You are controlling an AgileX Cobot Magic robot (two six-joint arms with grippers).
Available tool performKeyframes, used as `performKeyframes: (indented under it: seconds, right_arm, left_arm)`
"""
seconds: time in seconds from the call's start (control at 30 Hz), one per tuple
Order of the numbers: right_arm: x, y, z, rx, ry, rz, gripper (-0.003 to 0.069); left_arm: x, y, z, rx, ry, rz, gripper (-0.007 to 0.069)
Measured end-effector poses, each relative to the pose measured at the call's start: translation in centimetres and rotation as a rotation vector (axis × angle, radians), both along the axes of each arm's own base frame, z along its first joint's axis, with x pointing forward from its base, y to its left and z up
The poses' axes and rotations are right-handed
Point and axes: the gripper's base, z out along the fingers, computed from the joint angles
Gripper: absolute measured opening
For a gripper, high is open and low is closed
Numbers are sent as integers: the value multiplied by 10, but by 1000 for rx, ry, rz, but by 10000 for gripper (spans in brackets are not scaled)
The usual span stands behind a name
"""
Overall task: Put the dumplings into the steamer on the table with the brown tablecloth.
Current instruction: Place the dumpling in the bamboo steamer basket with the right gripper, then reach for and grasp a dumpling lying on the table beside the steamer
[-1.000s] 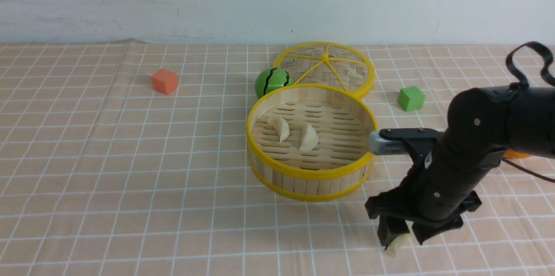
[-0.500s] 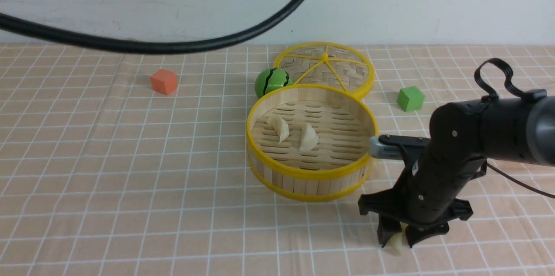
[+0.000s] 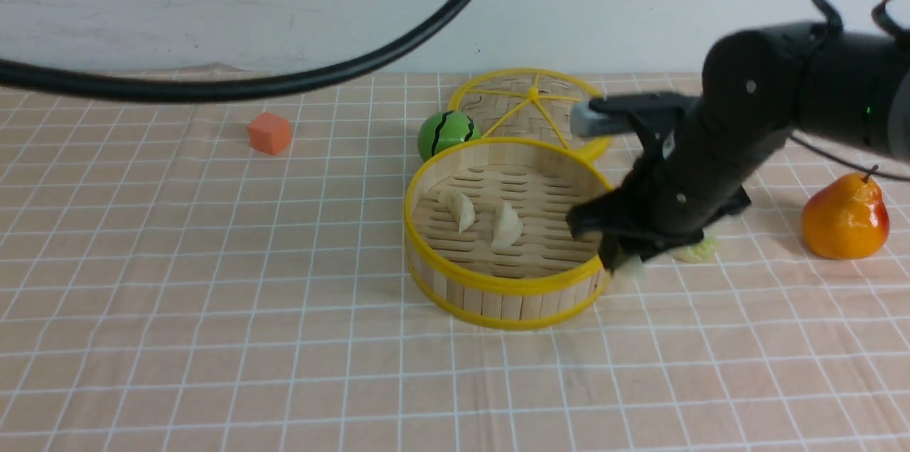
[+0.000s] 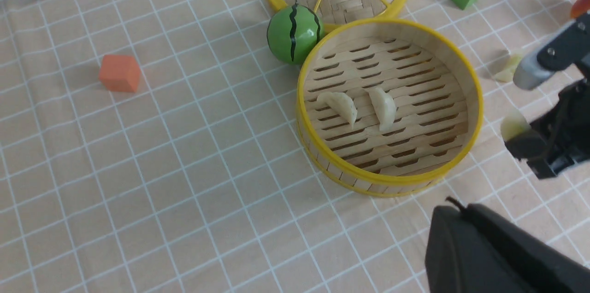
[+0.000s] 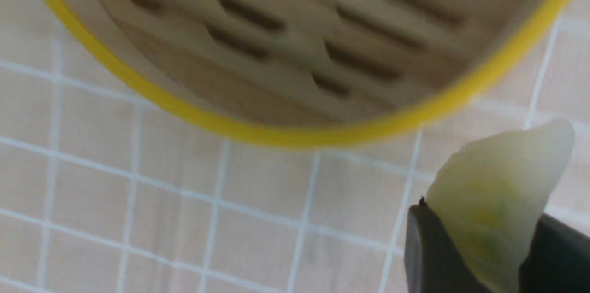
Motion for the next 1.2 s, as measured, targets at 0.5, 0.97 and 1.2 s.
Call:
performKeyframes:
  seconds: [0.5, 0.97, 1.2]
  right_arm:
    - [99, 42, -67, -14, 5, 21, 283]
    - [79, -5, 36, -155, -54, 84, 588]
    - [83, -84, 31, -64, 49, -132, 479]
  left_arm:
    - [-87, 46, -35, -27, 65, -26, -14]
    - [-93, 59, -40, 39, 24, 10, -14]
    - [-94, 58, -40, 47, 20, -2, -14]
